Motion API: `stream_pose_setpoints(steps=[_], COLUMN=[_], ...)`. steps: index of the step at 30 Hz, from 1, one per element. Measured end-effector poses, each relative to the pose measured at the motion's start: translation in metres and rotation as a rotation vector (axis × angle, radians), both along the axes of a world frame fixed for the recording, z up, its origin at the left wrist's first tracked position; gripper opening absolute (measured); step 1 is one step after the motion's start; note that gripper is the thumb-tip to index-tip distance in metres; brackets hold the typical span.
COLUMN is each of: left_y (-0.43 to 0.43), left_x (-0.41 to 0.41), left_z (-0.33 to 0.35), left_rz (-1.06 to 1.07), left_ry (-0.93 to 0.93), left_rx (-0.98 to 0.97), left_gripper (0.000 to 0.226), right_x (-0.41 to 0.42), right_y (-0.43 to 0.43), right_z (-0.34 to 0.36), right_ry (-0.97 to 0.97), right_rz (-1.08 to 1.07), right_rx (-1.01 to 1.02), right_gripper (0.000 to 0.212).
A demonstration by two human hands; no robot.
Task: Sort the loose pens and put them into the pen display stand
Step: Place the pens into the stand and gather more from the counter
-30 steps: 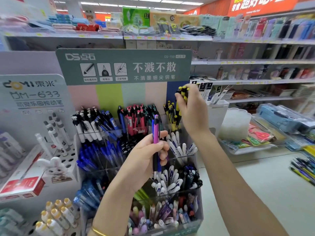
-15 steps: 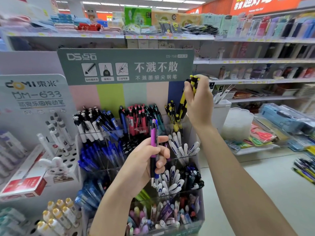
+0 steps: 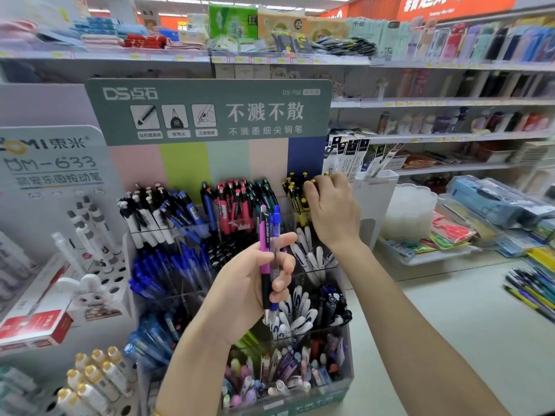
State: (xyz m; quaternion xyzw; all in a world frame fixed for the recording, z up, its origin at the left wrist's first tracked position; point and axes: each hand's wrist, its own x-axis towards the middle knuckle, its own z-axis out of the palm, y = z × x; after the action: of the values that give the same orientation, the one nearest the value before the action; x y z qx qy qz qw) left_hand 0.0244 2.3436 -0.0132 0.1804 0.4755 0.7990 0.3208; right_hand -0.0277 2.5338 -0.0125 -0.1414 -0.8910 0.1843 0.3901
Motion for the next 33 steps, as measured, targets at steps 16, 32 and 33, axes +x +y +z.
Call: stream_pose_setpoints(steps=[16, 32, 33], left_y=[-0.010, -0.037, -0.037], left_x=[0.010, 0.009, 0.008], left_z=[-0.022, -0.038, -0.038], left_rz=[0.150, 0.131, 0.131], left_ry=[0.349, 0.145, 0.109], left_rx=[-0.448, -0.422, -0.403], left_gripper=[0.026, 0.028, 0.030], right_x=[0.085, 0.055, 0.054], right_y=[-0.063, -0.061, -0.061], right_z=[0.018, -0.046, -0.050], right_ry=[-0.136, 0.120, 0.115], right_rz=[0.690, 0.063, 0.031], right_rx=[-0.739, 0.198, 0.298], right_gripper=[0.024, 0.029, 0.022])
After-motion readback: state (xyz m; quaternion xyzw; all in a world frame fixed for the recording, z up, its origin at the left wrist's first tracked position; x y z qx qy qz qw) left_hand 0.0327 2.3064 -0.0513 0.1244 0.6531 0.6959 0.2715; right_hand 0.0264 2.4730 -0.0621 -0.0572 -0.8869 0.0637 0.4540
